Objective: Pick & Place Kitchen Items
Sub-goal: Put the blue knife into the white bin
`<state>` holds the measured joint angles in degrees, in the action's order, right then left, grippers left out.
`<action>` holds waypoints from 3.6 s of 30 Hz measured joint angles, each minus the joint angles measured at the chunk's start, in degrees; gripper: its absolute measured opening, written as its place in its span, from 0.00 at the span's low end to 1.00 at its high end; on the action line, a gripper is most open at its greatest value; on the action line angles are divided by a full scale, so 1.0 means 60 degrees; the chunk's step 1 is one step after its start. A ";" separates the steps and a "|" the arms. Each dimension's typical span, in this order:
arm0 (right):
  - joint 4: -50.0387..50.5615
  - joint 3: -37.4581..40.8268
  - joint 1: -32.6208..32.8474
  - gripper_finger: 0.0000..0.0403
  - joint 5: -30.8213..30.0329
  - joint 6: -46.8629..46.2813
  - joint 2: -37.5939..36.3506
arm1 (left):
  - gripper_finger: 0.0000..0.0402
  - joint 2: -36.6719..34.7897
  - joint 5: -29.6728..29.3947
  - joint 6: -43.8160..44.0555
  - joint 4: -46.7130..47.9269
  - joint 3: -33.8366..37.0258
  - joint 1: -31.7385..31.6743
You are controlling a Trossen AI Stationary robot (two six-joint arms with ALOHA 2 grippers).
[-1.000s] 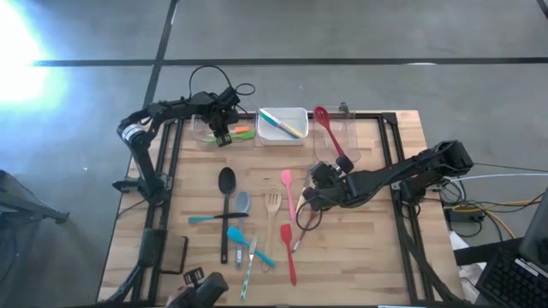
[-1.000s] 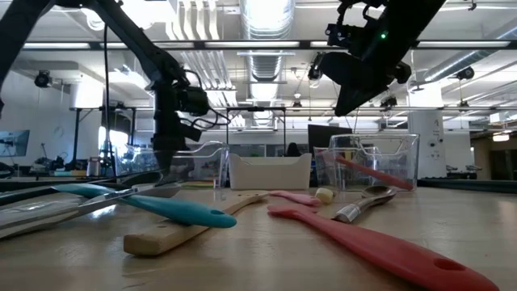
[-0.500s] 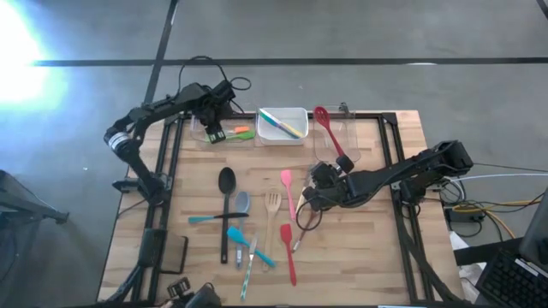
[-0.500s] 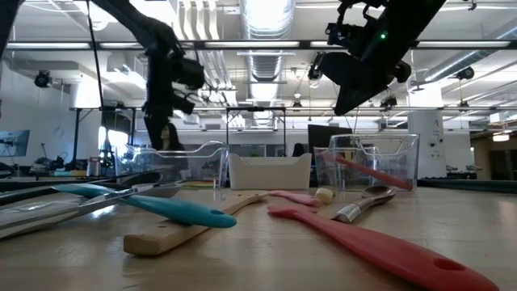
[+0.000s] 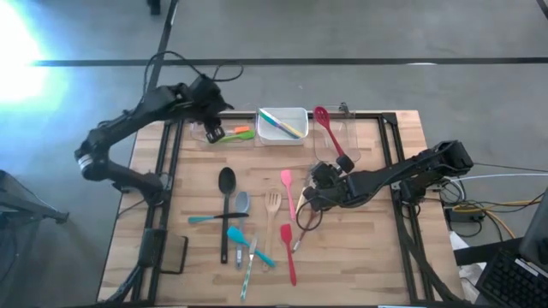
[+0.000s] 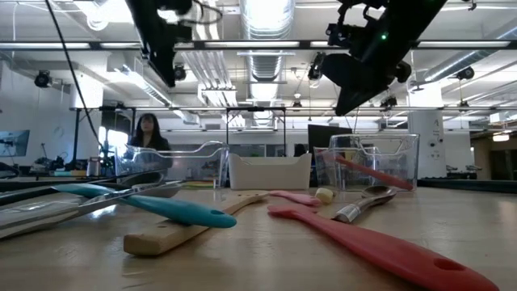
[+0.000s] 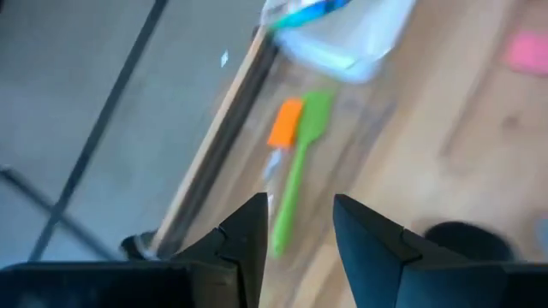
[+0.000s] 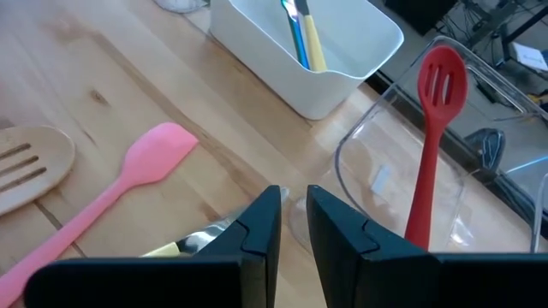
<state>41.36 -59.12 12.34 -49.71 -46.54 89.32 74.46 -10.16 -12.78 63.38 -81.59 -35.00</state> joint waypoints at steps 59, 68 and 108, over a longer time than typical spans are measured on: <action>-0.0003 0.0055 0.0004 0.13 0.0128 -0.0219 -0.0004 | 0.35 -0.2182 0.0388 0.8905 -0.2755 0.7400 1.0177; -0.0019 0.0055 0.0004 0.13 0.0135 -0.0243 -0.0004 | 0.52 -0.2182 0.0266 0.8787 -0.2820 0.7400 1.0173; -0.0007 0.0055 0.0004 0.13 0.0364 -0.0240 -0.0011 | 0.54 0.0805 0.0044 0.7851 -0.3522 0.7535 1.0228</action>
<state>41.32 -58.78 12.36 -47.53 -47.99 89.25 79.28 -9.89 34.33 42.25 -36.38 26.37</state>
